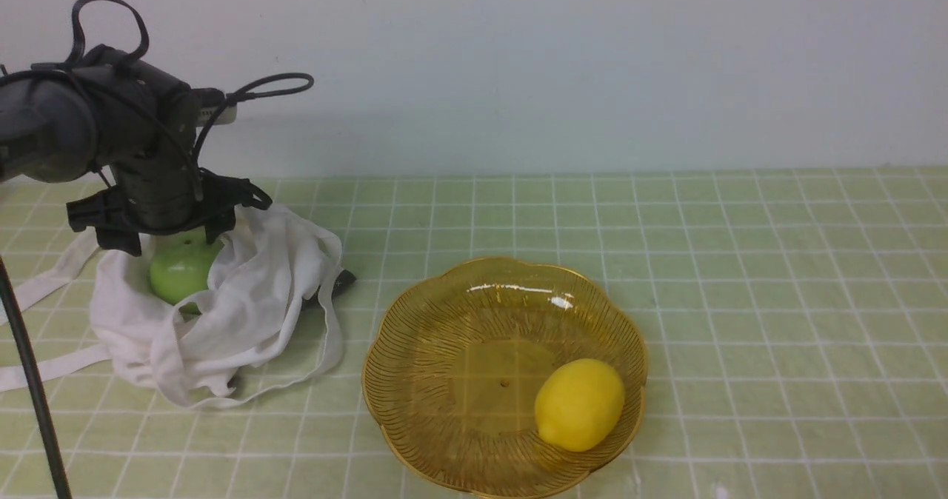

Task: Take the fruit out of the bag on the green coffee tablecloth and place them on the plate.
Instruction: 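Reach into the white bag and grasp the apple with the left gripper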

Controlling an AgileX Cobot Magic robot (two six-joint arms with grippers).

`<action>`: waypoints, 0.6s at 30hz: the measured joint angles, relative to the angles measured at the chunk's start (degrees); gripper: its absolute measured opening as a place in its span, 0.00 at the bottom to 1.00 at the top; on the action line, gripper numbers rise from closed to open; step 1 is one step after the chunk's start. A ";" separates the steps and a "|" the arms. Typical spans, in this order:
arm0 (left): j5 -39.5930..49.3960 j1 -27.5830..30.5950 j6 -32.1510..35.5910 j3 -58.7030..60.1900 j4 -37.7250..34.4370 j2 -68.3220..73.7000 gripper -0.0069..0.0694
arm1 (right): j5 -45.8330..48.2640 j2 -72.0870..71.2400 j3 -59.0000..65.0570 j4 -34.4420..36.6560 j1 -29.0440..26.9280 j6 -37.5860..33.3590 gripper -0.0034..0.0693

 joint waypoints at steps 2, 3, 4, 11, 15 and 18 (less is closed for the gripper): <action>-0.44 0.00 0.00 0.00 -0.55 0.26 0.80 | 0.00 0.00 0.00 0.00 0.00 0.00 0.03; -0.49 0.00 0.00 0.00 -0.72 0.26 0.80 | 0.00 0.00 0.00 0.00 0.00 0.00 0.03; -0.49 0.00 0.00 0.00 -0.87 0.30 0.80 | 0.00 0.00 0.00 0.00 0.00 0.00 0.03; -0.49 0.00 0.00 0.00 -1.44 0.30 0.80 | 0.00 0.00 0.00 0.00 0.00 0.00 0.03; -0.75 0.00 0.00 0.00 -3.19 0.84 0.80 | 0.01 0.00 0.00 0.00 0.00 0.00 0.03; -1.04 0.00 0.00 -0.10 -4.16 1.31 0.81 | 0.01 0.00 0.00 0.00 0.00 0.00 0.03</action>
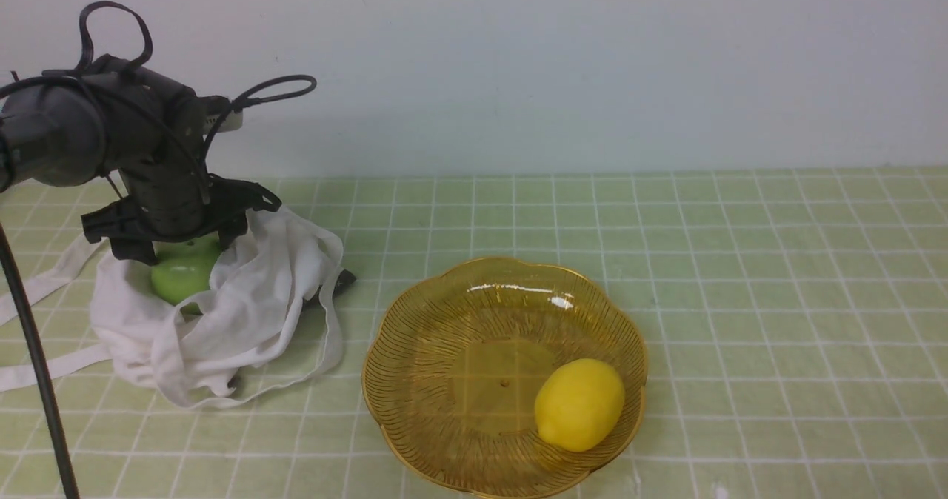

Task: Take the fruit out of the bag on the green coffee tablecloth and place them on the plate.
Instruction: 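Reach into the white bag and grasp the apple with the left gripper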

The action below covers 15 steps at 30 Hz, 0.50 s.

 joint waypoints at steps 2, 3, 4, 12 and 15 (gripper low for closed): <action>-0.05 0.00 0.00 -0.13 -0.11 0.20 0.81 | 0.00 0.00 0.00 0.00 0.00 0.00 0.03; -0.11 0.00 0.00 -0.27 -0.11 0.41 0.81 | 0.00 0.00 0.00 0.00 0.00 0.00 0.03; -0.11 0.00 0.00 -0.34 -0.11 0.47 0.81 | 0.00 0.00 0.00 0.00 0.00 0.00 0.03; 1.13 0.00 -0.23 -1.18 0.92 2.37 0.86 | 0.00 0.00 0.00 0.00 0.00 0.00 0.03; 1.50 0.00 -0.18 -1.49 1.10 2.81 0.86 | 0.00 0.00 0.00 0.00 0.00 0.00 0.03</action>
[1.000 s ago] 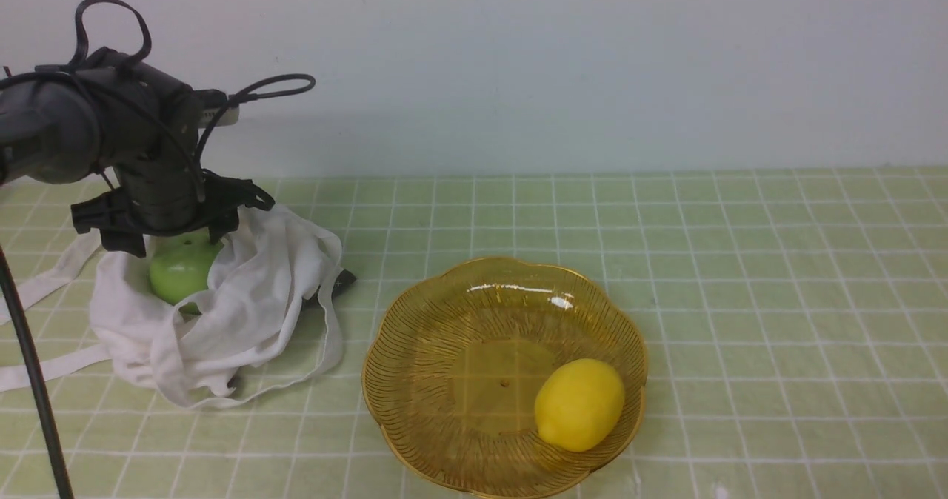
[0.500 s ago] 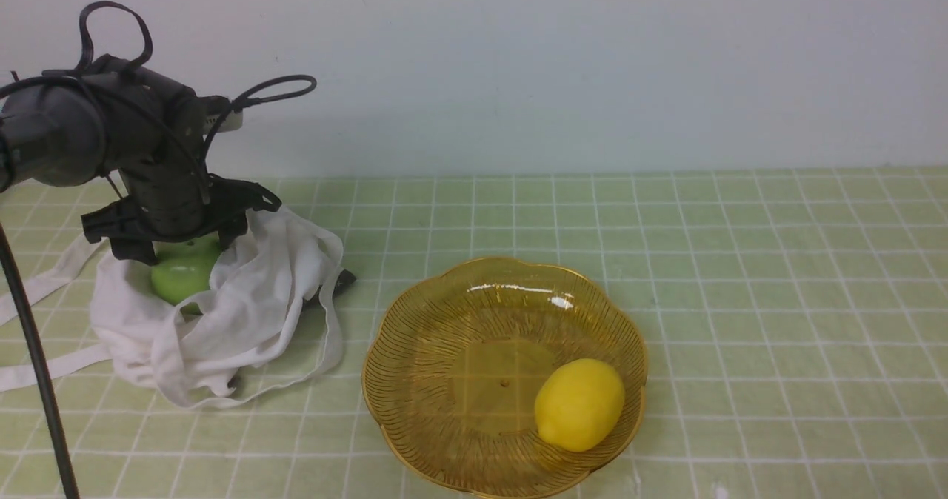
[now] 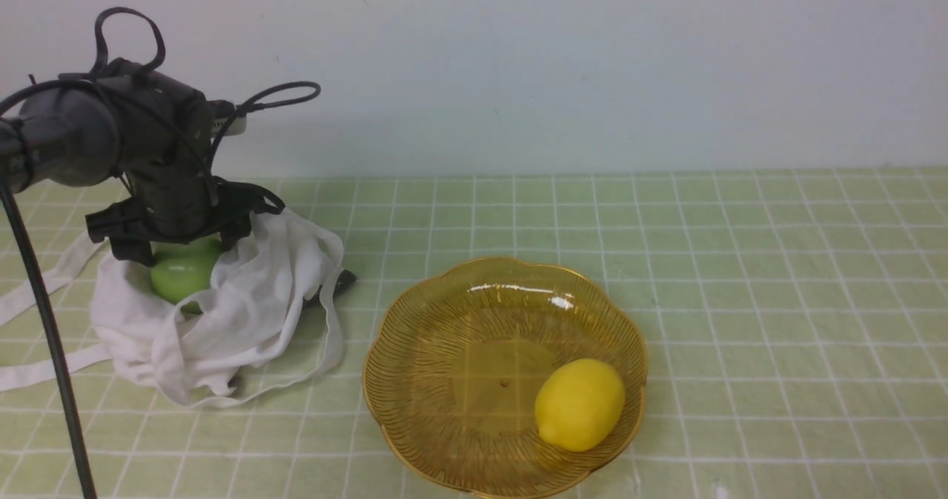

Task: Take the fruit out of the bag on the green coffee tablecloth and place them on the plate.
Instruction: 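Reach into the white bag and grasp the apple with the left gripper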

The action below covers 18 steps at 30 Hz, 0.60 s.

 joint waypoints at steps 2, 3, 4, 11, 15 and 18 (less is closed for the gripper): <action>0.05 0.00 0.00 -0.05 0.20 0.12 0.86 | 0.00 0.00 0.00 0.00 0.00 0.00 0.03; 0.05 0.00 0.00 -0.05 0.24 0.12 0.86 | 0.00 0.00 0.00 0.00 0.00 0.00 0.03; 0.05 0.00 0.00 -0.05 0.26 0.17 0.86 | 0.00 0.00 0.00 0.00 0.00 0.00 0.03; 0.05 -0.05 0.34 -0.05 0.42 0.36 0.86 | 0.00 0.00 0.00 0.00 0.00 0.00 0.03; 0.28 -0.05 1.70 -0.11 0.42 0.62 0.88 | 0.00 0.00 0.00 0.00 0.00 0.00 0.03; 0.83 -0.05 1.82 -0.11 0.56 1.18 0.91 | 0.00 0.00 0.00 0.00 0.00 0.00 0.03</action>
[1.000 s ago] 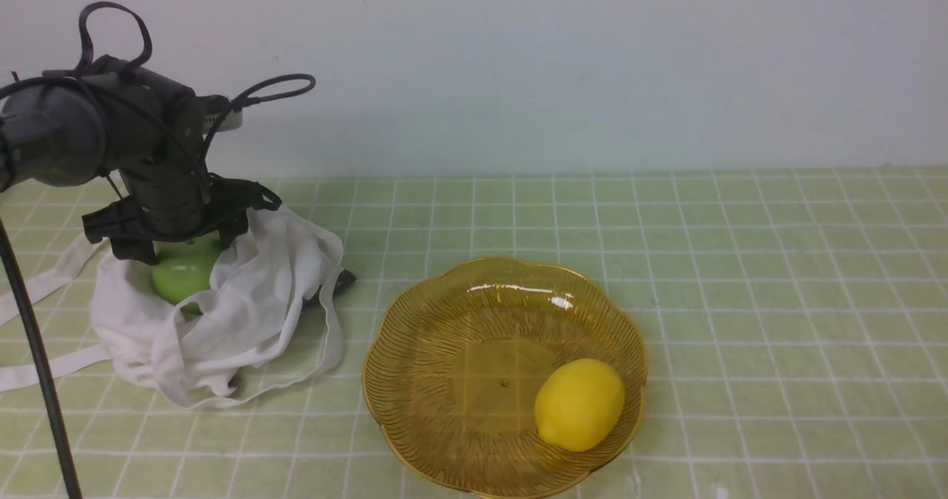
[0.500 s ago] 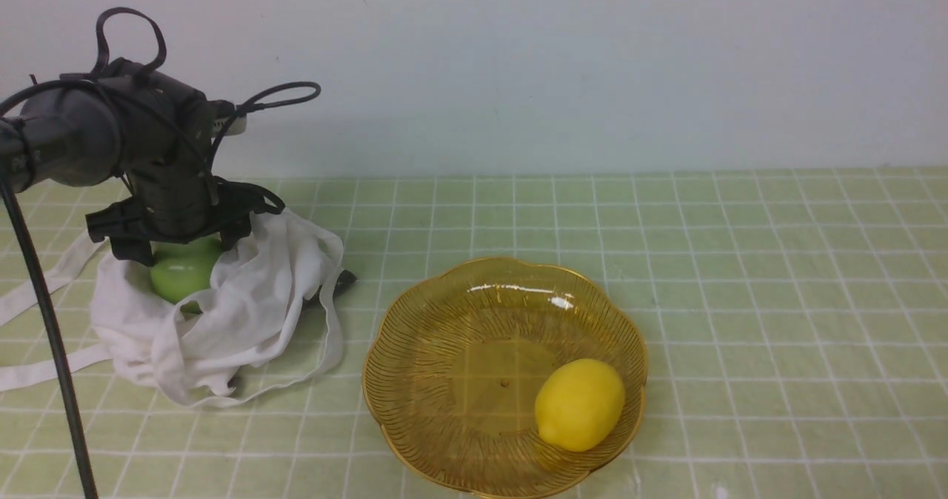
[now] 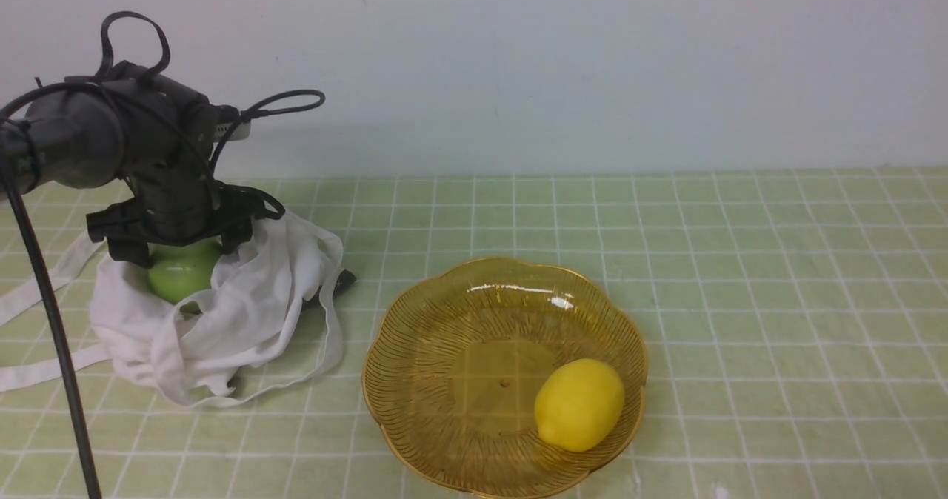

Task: Take the fruit out of the bag on the green coffee tablecloth and place them on the plate.
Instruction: 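Reach into the white bag and grasp the apple with the left gripper, then place the held apple onto the plate with the left gripper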

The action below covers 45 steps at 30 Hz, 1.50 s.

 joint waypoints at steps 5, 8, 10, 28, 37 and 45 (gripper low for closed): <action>0.28 0.00 -0.11 -0.39 0.29 0.47 0.94 | 0.00 0.00 0.00 0.00 0.00 0.00 0.03; 0.28 -0.06 -0.36 -0.44 0.36 0.65 0.94 | 0.00 0.00 0.00 0.00 0.00 0.00 0.03; 0.28 -0.11 -0.86 -0.57 0.49 0.84 0.94 | 0.00 0.00 0.00 0.00 0.00 0.00 0.03; 2.94 -0.29 1.23 -3.37 0.78 1.77 0.90 | 0.00 0.00 0.00 0.00 0.00 0.00 0.03; 11.51 -0.05 6.67 -7.75 -4.05 -1.47 0.89 | 0.00 0.00 0.00 0.00 0.00 0.00 0.03; 18.06 0.00 12.86 -15.38 -4.56 -7.70 0.89 | 0.00 0.00 0.00 0.00 0.00 0.00 0.03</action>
